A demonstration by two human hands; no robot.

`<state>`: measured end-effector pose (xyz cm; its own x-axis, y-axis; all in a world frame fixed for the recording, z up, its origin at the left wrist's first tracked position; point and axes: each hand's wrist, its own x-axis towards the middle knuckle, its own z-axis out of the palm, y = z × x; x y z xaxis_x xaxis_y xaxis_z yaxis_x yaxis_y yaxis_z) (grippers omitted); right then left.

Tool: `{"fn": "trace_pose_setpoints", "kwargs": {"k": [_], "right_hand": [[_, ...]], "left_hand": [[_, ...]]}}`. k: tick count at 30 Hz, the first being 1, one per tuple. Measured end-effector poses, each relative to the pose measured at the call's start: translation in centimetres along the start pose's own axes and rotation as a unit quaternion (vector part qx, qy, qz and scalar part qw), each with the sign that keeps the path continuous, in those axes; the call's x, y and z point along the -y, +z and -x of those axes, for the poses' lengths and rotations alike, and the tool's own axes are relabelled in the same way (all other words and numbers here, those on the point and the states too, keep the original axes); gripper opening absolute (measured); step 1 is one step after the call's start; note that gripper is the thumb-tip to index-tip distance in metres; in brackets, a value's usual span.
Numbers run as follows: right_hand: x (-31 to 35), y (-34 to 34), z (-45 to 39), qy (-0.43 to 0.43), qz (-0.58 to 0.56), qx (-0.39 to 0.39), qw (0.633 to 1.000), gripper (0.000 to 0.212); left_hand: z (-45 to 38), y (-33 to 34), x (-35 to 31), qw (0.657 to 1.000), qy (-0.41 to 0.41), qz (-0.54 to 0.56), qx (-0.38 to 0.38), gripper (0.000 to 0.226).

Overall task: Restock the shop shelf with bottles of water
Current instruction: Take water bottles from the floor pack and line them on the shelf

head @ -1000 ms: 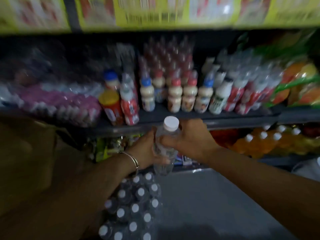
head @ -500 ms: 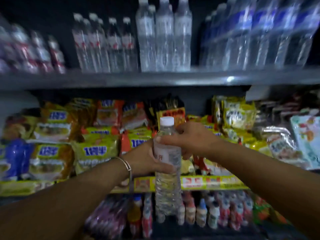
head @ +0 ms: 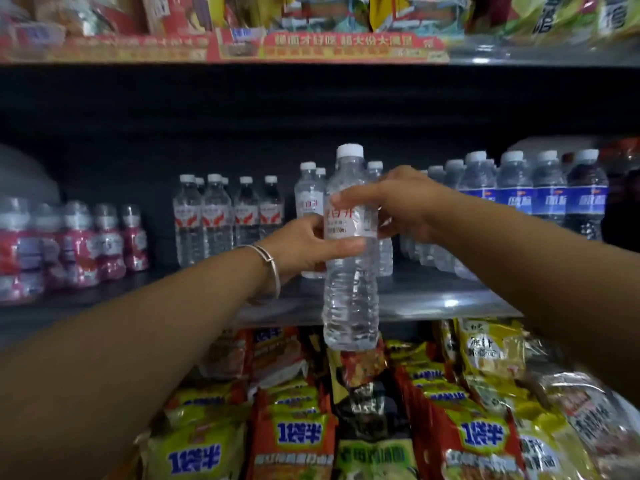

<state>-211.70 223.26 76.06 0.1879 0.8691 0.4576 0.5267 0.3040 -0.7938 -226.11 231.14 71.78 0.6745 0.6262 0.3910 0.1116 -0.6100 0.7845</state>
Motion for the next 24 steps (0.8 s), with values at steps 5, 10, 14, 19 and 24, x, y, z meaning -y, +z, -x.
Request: {"fn": "trace_pose_setpoints", "kwargs": {"k": [5,10,14,19,24], "right_hand": [[1.8,0.4,-5.3,-0.019,-0.056,-0.031,0.998,0.041],[1.1,1.3,-9.8,-0.031,-0.088,-0.015,0.995,0.034],[-0.3,1.5,-12.1,-0.027,-0.103,0.022,0.994,0.023],[-2.3,1.5,-13.6,-0.002,-0.090,0.062,0.994,0.030],[-3.4,1.4,-14.1,0.002,-0.082,0.061,0.995,0.039]], "left_hand": [[-2.0,-4.1,1.2,0.998,-0.016,0.028,0.052,0.056],[-4.8,-5.8,2.5,0.999,-0.011,0.028,0.009,0.045],[-6.4,-5.3,3.8,0.996,-0.010,-0.026,-0.086,0.044],[-7.9,-3.8,6.2,0.989,-0.030,-0.027,-0.142,0.049],[-9.1,-3.2,7.4,0.983,-0.031,-0.036,-0.177,0.053]]}}
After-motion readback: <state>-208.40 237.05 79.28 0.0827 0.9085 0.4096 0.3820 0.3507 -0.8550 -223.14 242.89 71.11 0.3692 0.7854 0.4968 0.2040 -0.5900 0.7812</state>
